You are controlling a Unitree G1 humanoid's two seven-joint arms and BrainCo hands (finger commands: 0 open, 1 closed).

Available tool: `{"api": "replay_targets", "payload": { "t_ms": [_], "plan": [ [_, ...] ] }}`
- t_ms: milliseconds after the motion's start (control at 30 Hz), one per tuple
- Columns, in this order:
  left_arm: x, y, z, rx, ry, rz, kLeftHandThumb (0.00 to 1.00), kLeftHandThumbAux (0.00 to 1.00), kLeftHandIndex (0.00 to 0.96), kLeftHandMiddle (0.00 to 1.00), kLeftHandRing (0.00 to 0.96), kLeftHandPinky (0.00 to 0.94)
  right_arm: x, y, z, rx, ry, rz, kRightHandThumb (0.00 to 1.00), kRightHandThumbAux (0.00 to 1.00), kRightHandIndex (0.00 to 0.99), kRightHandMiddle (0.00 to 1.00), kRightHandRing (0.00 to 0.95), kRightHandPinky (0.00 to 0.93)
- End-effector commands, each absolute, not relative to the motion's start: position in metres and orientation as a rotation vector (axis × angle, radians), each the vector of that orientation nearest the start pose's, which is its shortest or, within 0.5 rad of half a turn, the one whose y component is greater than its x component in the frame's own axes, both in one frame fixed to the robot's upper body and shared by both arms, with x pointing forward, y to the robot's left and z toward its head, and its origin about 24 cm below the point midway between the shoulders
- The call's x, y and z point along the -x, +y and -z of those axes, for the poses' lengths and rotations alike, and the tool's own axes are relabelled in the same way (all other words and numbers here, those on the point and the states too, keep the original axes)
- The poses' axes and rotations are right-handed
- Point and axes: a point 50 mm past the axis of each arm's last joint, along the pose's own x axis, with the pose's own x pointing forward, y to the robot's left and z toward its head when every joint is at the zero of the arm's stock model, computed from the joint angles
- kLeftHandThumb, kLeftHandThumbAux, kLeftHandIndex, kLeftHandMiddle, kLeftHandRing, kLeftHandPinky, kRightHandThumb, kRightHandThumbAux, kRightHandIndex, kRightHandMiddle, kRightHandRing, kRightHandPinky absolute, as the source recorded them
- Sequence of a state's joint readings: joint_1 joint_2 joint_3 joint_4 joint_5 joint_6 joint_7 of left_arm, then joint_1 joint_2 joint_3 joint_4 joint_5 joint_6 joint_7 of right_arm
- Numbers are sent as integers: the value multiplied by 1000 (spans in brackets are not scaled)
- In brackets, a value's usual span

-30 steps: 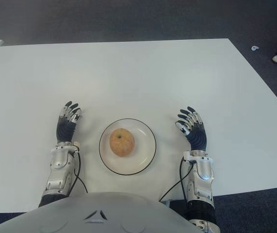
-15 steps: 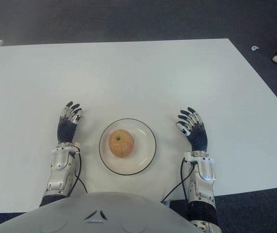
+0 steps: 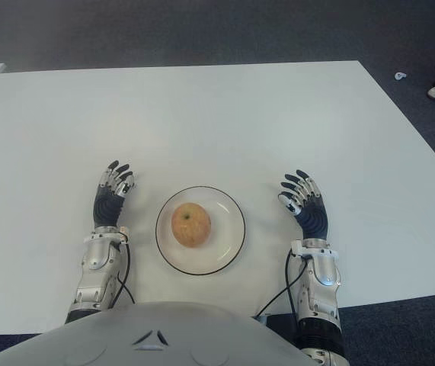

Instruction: Put the apples into the plate.

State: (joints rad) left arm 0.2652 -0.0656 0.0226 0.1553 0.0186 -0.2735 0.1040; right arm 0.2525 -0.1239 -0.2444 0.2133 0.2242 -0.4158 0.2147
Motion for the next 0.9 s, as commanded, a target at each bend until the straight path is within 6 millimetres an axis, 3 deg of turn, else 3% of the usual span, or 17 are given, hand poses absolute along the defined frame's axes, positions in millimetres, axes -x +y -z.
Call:
{"api": "replay_targets", "payload": {
  "t_ms": [33, 667, 900],
  "plan": [
    [-169, 157, 42, 56, 261, -192, 75, 570, 125, 201, 226, 272, -166, -244, 19, -43, 66, 166, 699, 677, 153, 274, 286, 336],
    [-166, 156, 41, 67, 247, -178, 108, 574, 128, 204, 239, 276, -165, -243, 19, -44, 66, 165, 699, 677, 153, 274, 286, 336],
    [-155, 154, 36, 49, 239, -170, 106, 562, 121, 201, 235, 264, -162, -242, 19, -44, 65, 165, 699, 677, 153, 274, 286, 336]
  ]
}}
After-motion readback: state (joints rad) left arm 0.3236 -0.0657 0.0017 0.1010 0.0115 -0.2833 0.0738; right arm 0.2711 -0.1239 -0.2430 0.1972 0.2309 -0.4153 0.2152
